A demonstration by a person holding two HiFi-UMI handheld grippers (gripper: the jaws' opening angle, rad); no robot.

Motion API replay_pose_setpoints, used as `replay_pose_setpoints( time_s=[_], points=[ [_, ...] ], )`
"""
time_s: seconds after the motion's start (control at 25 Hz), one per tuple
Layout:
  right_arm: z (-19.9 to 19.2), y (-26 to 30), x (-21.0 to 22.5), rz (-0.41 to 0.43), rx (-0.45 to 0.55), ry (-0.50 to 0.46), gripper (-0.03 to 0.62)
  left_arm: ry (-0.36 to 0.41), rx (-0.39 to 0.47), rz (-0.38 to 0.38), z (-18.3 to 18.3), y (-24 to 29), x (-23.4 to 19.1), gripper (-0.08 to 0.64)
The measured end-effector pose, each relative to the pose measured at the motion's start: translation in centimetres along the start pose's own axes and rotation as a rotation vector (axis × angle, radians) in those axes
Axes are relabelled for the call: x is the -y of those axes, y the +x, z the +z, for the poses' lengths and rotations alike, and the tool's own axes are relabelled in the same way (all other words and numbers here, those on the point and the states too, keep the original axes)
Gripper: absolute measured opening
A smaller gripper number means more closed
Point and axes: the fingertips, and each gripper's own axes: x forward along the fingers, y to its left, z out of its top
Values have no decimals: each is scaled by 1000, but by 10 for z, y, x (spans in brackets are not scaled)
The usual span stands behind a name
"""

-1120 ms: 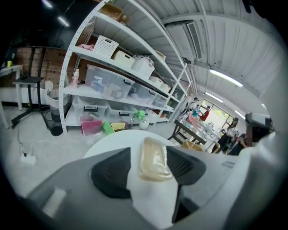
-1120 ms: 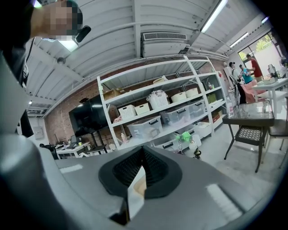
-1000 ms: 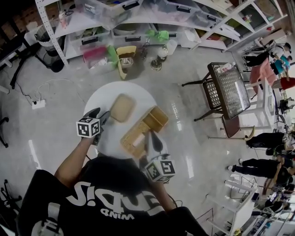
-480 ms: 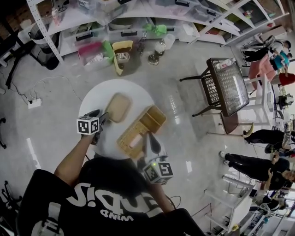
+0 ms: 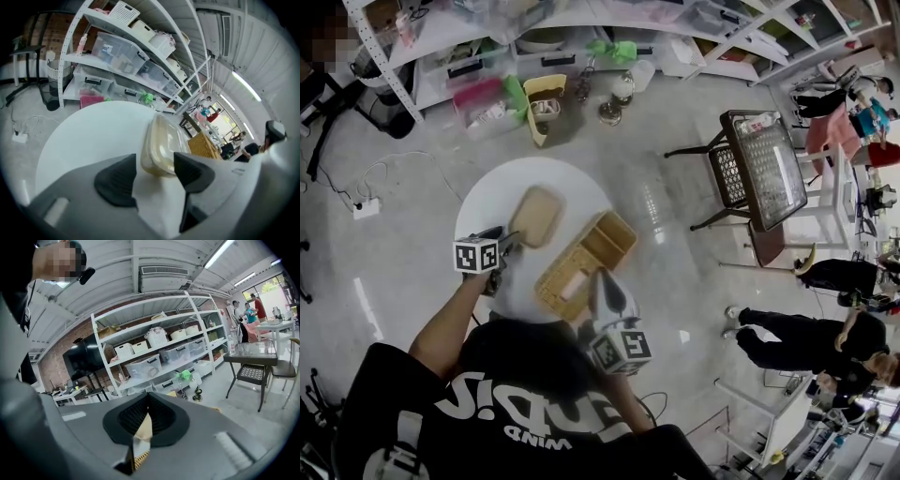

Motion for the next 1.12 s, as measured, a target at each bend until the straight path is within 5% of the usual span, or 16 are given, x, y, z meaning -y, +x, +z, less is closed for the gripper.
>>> replay_pose_setpoints(
  time_s=[1.12],
  points=[
    [1, -11, -6, 23, 32, 10, -2, 32, 50, -12, 13, -22, 21, 79]
  ],
)
